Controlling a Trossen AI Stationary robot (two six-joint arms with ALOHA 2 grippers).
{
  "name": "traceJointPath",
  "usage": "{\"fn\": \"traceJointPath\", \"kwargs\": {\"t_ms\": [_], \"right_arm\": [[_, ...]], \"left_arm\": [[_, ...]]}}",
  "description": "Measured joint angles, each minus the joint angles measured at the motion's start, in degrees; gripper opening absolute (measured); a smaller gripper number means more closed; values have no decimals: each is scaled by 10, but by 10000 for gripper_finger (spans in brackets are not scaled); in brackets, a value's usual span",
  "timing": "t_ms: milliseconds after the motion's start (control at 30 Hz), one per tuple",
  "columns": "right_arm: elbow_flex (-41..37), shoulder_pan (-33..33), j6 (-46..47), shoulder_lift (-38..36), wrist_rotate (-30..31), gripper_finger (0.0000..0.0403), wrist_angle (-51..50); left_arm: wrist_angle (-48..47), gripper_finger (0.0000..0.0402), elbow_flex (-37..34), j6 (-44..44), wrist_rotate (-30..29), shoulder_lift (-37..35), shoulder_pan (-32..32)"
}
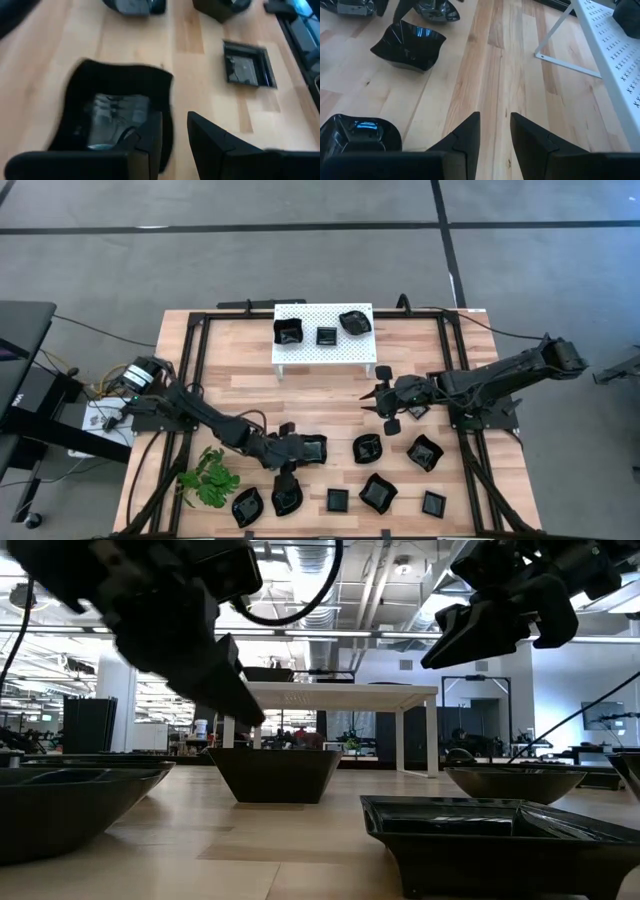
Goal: Pick & Place Mini shaped plates
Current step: Stack the distorted square plate on top of the other distorted square plates on the shelf
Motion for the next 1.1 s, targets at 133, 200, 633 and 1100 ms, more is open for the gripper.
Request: {"fn": "traceJointPath", "kwargs": {"t_ms": [133, 200, 633, 1100], "right_arm": [[0, 0, 0, 0, 1, 102, 0], [0, 0, 0, 0, 1, 102, 0], [0, 0, 0, 0, 1, 102, 0], [0, 0, -1, 0, 1, 102, 0]], "left_arm": [[28, 93, 0, -1, -7, 20, -9], [28, 93, 0, -1, -19, 26, -9], [28, 92, 0, -10, -43, 48, -6], [27, 9, 0, 3, -47, 46, -6]]}}
